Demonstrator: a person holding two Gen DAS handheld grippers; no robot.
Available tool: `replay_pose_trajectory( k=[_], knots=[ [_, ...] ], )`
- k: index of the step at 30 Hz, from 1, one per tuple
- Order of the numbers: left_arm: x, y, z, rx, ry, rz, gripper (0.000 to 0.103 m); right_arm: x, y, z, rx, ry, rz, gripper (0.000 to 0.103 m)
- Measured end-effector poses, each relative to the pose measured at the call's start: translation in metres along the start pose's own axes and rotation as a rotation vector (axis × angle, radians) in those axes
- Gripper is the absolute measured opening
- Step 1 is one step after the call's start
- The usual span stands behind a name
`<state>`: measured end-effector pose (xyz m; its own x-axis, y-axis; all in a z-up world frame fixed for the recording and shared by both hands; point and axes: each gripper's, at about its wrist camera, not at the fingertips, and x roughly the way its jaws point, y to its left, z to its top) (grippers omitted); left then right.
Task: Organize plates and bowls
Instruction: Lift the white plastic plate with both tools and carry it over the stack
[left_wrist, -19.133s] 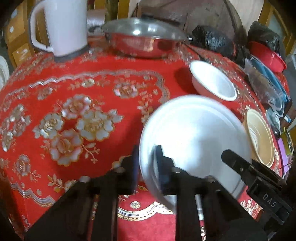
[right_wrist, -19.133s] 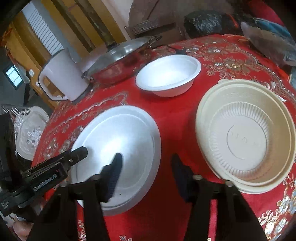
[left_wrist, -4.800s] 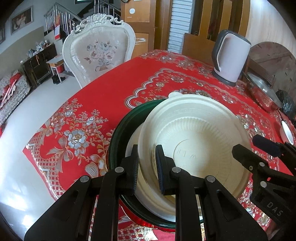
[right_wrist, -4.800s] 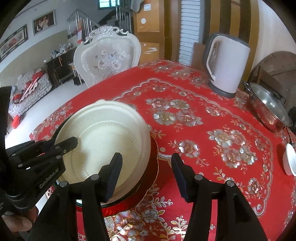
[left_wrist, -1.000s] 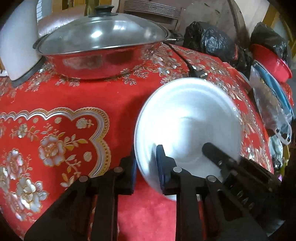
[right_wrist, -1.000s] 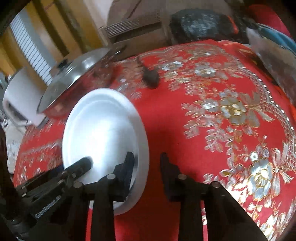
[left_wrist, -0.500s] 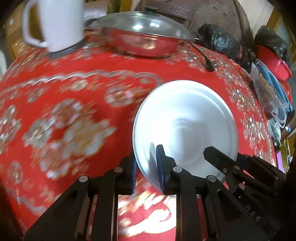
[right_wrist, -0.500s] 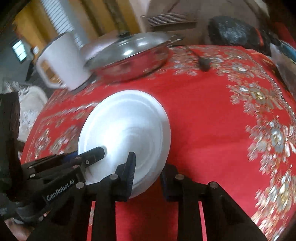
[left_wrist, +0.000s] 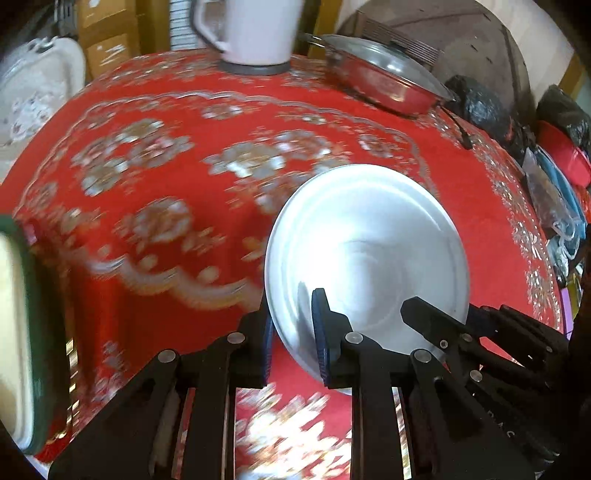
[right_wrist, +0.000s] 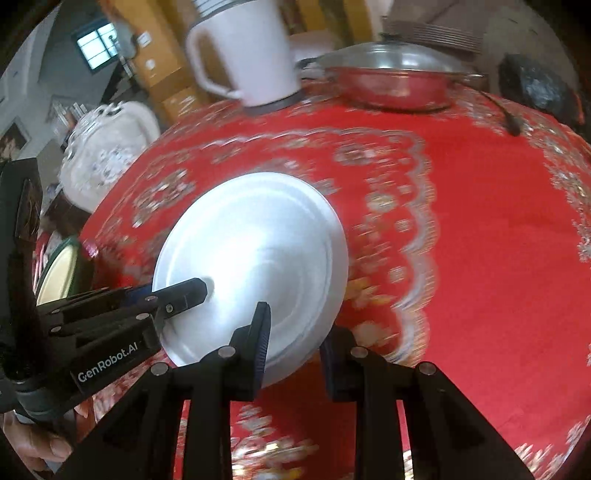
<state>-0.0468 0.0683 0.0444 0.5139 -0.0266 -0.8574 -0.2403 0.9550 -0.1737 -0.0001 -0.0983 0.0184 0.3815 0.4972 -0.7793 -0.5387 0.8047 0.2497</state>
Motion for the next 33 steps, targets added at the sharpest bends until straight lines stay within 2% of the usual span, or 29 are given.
replay_pose_trajectory(
  k=[9, 22, 24, 33],
  knots=[
    [-0.04, 0.042, -0.03, -0.043, -0.066, 0.037, 0.019, -0.003, 0.06, -0.013, -0.124, 0.009, 0.025, 0.028],
    [-0.081, 0.097, -0.038, -0.122, -0.143, 0.087, 0.019, -0.003, 0.134, -0.012, -0.254, -0.009, 0.072, 0.028],
    [-0.087, 0.101, -0.039, -0.13, -0.159, 0.102, 0.019, -0.003, 0.141, -0.011, -0.272, -0.012, 0.071, 0.029],
    [-0.106, 0.115, -0.038, -0.153, -0.202, 0.089, 0.019, -0.008, 0.165, -0.002, -0.321, -0.04, 0.078, 0.029]
  ],
)
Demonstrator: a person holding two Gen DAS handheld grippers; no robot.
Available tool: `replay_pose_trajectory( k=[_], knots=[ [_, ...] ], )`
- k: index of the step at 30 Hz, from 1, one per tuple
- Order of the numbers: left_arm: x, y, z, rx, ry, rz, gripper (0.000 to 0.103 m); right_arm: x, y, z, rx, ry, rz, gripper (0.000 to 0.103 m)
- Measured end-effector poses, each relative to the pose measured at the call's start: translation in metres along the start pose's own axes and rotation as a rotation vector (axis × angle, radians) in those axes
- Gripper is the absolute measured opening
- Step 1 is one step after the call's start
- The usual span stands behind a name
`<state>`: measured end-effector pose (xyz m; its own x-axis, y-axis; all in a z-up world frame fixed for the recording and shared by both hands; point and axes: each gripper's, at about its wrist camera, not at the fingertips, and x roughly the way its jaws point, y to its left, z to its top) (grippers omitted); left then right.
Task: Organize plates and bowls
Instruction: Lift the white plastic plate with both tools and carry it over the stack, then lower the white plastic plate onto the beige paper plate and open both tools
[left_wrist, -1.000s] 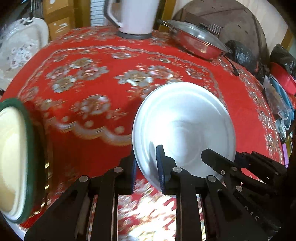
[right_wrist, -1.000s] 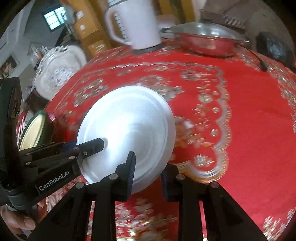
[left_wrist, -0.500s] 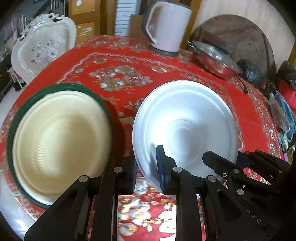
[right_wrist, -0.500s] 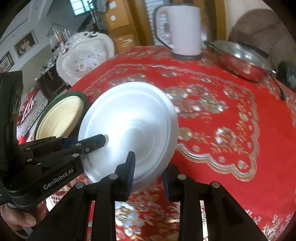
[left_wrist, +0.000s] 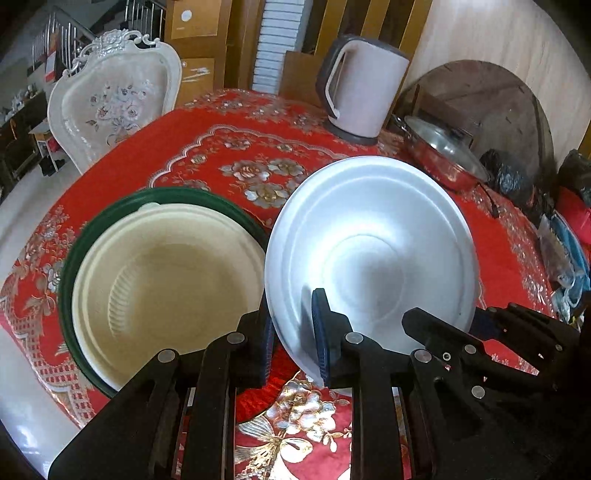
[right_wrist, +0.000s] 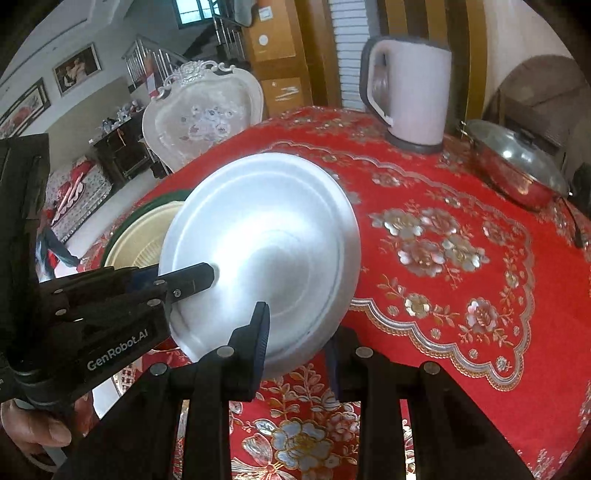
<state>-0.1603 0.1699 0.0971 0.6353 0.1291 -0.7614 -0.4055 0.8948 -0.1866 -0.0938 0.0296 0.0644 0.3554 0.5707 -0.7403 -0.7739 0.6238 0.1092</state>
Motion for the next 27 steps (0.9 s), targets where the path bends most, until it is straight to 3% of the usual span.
replay_pose_trajectory(
  k=[18, 27],
  knots=[
    [-0.018, 0.062, -0.002, -0.1, -0.05, 0.118, 0.019, 0.027, 0.054, 0.027, -0.104, 0.018, 0.072, 0.029],
    [-0.016, 0.083, -0.008, -0.134, -0.04, 0.134, 0.019, 0.044, 0.075, 0.03, -0.137, 0.05, 0.094, 0.029]
  ],
)
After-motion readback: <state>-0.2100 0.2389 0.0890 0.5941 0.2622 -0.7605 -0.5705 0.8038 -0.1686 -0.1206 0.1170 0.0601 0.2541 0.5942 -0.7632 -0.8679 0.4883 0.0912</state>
